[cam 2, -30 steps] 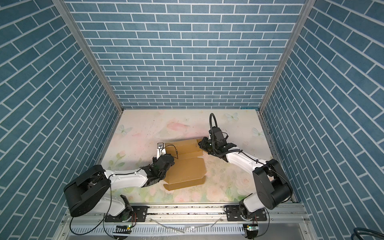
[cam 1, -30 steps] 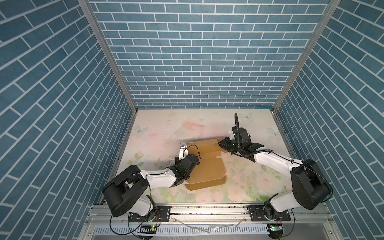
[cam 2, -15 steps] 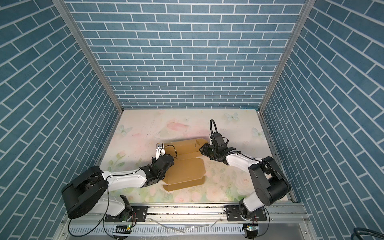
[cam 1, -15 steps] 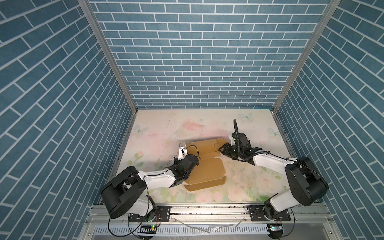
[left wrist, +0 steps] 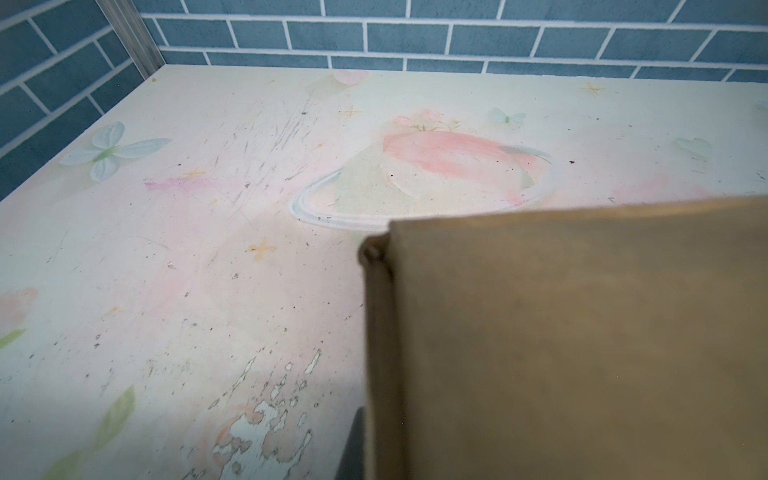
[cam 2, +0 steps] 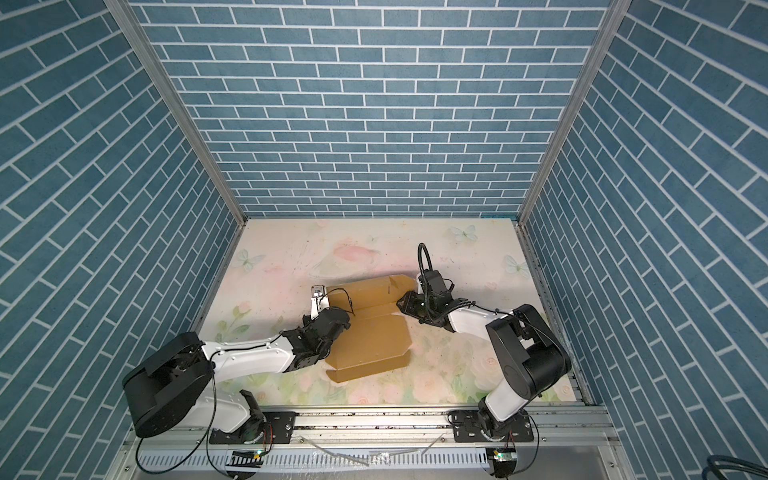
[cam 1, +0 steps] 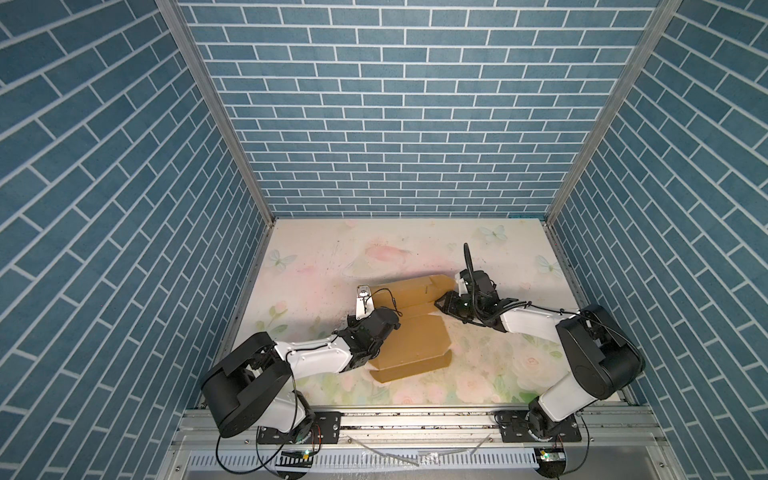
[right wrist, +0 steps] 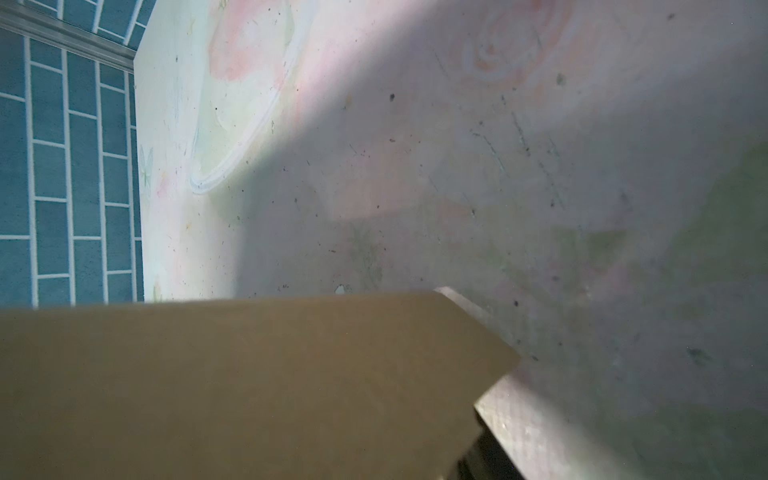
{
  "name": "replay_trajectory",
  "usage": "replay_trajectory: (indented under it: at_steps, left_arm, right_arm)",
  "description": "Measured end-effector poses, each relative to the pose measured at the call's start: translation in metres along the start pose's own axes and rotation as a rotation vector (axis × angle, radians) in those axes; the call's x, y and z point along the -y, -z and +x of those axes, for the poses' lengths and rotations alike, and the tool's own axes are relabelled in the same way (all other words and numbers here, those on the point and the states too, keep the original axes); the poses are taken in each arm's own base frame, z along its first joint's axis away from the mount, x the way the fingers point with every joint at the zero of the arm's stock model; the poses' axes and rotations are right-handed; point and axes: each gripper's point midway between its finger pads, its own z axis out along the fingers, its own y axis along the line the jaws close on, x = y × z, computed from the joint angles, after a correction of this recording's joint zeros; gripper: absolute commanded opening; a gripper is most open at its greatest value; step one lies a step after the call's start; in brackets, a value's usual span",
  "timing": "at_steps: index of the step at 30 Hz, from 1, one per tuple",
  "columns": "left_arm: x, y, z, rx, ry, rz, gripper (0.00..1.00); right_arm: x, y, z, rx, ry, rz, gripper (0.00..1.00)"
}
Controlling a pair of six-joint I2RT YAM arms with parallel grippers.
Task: Fold the paper box
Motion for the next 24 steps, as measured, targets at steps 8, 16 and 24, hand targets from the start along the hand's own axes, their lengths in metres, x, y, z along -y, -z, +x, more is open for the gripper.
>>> replay_trajectory:
  at_steps: [8,16,24]
  left_arm:
    - [-0.002,0.001,0.000,-0.001,0.020,-0.005,0.04]
    - [-0.002,0.002,-0.002,0.001,0.031,-0.004,0.04]
    - [-0.002,0.002,-0.001,-0.001,0.037,-0.005,0.03]
  right_arm:
    - [0.005,-0.006,0.004,-0.004,0.005,0.005,0.49]
    - [0.005,-0.019,0.005,-0.005,0.010,-0.016,0.49]
    - [-0.004,-0.025,0.007,-0.009,0.028,-0.058,0.49]
